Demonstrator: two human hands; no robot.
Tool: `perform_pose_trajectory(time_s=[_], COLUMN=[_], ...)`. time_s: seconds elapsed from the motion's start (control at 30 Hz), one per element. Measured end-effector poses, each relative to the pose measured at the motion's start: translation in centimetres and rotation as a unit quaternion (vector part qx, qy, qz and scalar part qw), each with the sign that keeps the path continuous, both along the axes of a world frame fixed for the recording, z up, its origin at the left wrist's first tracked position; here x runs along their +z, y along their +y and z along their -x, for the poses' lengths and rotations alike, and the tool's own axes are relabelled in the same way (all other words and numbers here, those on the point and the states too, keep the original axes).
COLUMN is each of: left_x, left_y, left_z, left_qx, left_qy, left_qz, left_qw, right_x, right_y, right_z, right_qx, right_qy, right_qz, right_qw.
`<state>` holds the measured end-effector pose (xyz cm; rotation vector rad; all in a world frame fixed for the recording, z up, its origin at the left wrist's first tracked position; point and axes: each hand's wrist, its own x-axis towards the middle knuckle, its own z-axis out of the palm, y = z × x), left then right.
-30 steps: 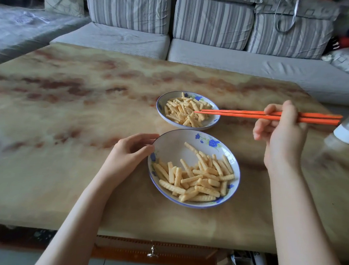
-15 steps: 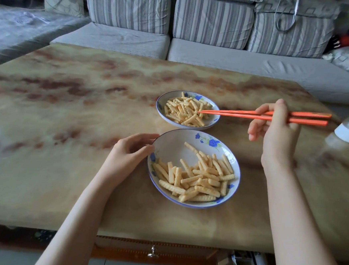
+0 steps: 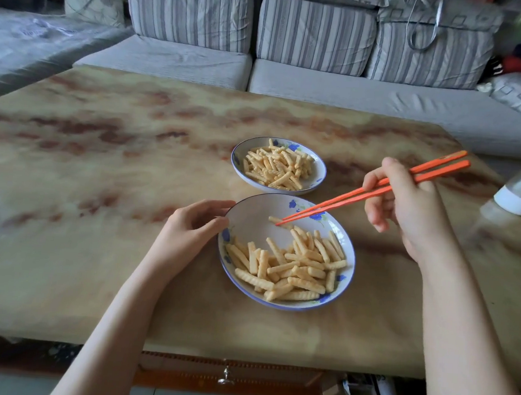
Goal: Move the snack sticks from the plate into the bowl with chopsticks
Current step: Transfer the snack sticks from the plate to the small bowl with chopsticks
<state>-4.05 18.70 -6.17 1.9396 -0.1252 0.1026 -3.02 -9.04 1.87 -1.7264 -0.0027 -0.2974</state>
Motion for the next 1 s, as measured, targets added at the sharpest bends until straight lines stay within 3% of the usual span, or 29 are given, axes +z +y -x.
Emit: perform_pose_trajectory(time_s=[0.47, 1.0], left_x=[-0.2, 0.0], left_y=[0.1, 0.0], left_z=[-0.2, 0.0], left_qx=[-0.001, 0.001], left_qy=[-0.002, 0.005], left_qz=[-0.001, 0.004], left_qw=[1.0, 1.0], right_x=[0.0, 0.3], right_y=[1.1, 0.0], right_z=[-0.9, -0.5], right_qx=[-0.123, -0.096], right_qy=[-0.096, -0.072], right_qz=[-0.144, -0.092], right_qw=[0.977, 0.988])
